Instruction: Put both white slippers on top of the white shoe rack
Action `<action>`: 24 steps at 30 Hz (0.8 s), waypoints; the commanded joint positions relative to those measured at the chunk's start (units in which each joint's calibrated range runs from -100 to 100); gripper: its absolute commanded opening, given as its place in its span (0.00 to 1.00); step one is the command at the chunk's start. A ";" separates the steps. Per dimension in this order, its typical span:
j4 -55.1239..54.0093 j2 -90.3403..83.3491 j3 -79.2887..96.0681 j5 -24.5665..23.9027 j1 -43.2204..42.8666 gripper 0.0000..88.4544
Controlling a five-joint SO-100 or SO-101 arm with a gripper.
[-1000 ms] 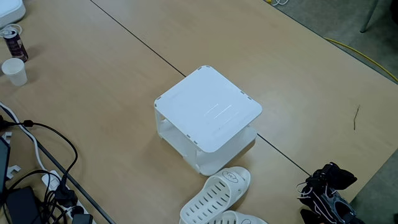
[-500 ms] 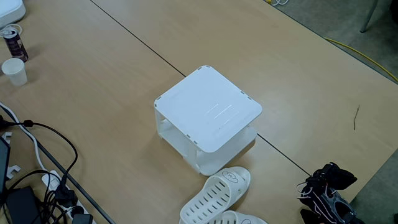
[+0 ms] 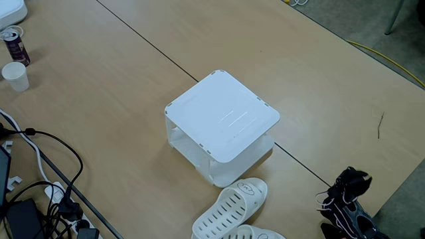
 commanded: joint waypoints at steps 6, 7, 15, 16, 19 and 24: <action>38.15 12.72 -21.84 0.42 9.65 0.01; 41.69 16.00 -25.18 0.42 9.65 0.01; 74.30 33.93 -51.70 0.42 9.65 0.01; 81.03 33.93 -53.51 0.42 9.65 0.01; 99.67 33.76 -57.84 0.42 9.65 0.01; 124.69 32.92 -60.18 0.42 7.76 0.01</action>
